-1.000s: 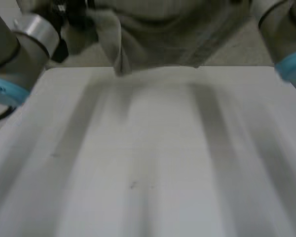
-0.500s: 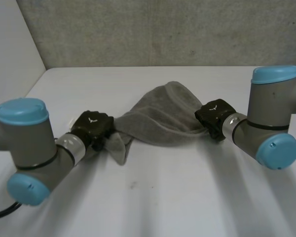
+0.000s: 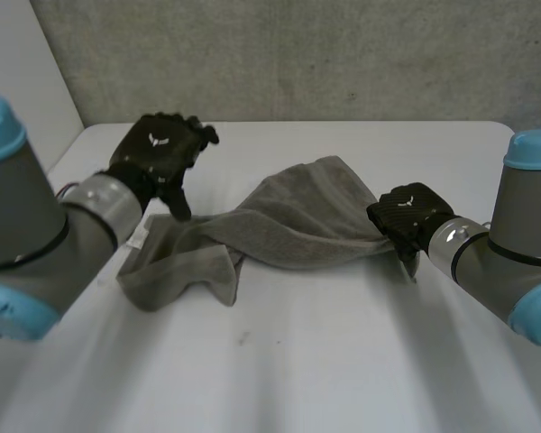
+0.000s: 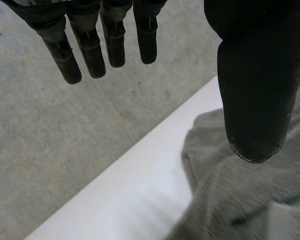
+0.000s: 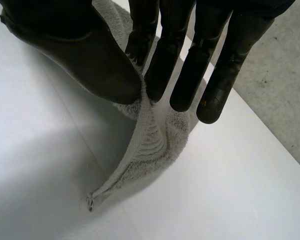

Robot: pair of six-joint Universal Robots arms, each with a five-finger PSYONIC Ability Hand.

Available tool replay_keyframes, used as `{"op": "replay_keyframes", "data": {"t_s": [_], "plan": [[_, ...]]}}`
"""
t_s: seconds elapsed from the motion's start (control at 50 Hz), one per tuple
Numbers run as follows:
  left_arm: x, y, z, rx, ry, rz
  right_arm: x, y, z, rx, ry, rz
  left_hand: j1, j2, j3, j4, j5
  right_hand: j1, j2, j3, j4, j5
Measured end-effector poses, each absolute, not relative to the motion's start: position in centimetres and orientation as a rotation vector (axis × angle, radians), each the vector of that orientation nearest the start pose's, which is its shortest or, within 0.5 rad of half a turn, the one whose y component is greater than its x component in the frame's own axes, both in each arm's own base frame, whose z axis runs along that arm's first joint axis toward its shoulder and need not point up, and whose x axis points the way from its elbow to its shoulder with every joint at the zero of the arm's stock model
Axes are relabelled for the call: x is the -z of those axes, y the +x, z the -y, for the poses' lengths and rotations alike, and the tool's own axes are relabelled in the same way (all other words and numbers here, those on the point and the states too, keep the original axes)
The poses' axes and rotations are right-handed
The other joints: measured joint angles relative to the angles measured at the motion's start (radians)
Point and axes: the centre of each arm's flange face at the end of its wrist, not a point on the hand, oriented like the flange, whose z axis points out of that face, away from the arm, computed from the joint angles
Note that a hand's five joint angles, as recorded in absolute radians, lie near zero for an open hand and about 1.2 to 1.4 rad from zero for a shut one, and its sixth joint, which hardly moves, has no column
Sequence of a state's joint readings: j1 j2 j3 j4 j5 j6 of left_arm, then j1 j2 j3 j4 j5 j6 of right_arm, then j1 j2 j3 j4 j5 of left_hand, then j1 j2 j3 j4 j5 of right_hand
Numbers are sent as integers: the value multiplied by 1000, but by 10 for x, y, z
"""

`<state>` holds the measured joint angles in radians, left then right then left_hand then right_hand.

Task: Fold the towel.

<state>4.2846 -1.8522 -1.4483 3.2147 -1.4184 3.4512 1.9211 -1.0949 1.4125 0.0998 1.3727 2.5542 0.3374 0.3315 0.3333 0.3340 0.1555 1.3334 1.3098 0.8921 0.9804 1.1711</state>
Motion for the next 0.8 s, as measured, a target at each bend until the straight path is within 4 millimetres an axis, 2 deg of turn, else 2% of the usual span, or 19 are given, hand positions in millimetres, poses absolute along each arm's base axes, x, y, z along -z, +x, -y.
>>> {"op": "replay_keyframes", "data": {"t_s": [0.06, 0.12, 0.28, 0.36, 0.48, 0.64, 0.72, 0.8], "plan": [[-257, -291, 288, 2206, 1055, -2269, -185, 264, 289, 1699, -1320, -2240, 14, 22, 20, 16, 24, 0, 0, 0, 0, 0], [-247, -300, 308, 2124, 1073, -2339, -183, 264, 290, 1691, -1322, -2245, 34, 41, 40, 38, 44, 0, 0, 0, 0, 0], [-208, -319, 353, 1921, 1108, -2488, -177, 263, 292, 1678, -1322, -2255, 72, 79, 78, 76, 82, 0, 0, 0, 0, 0], [-188, -326, 366, 1862, 1124, -2525, -172, 263, 293, 1664, -1325, -2263, 77, 84, 82, 80, 87, 0, 0, 0, 0, 0], [-164, -329, 371, 1760, 1157, -2583, -165, 263, 294, 1643, -1330, -2274, 78, 86, 85, 83, 90, 0, 0, 0, 0, 0], [-143, -327, 369, 1654, 1211, -2611, -160, 263, 295, 1626, -1334, -2281, 165, 170, 169, 168, 171, 0, 0, 0, 0, 0], [-136, -326, 364, 1585, 1274, -2632, -159, 263, 296, 1626, -1335, -2279, 322, 337, 329, 328, 332, 0, 0, 0, 0, 0], [-135, -326, 359, 1538, 1318, -2656, -161, 264, 297, 1634, -1333, -2276, 602, 637, 635, 636, 637, 0, 0, 0, 0, 0]]}}
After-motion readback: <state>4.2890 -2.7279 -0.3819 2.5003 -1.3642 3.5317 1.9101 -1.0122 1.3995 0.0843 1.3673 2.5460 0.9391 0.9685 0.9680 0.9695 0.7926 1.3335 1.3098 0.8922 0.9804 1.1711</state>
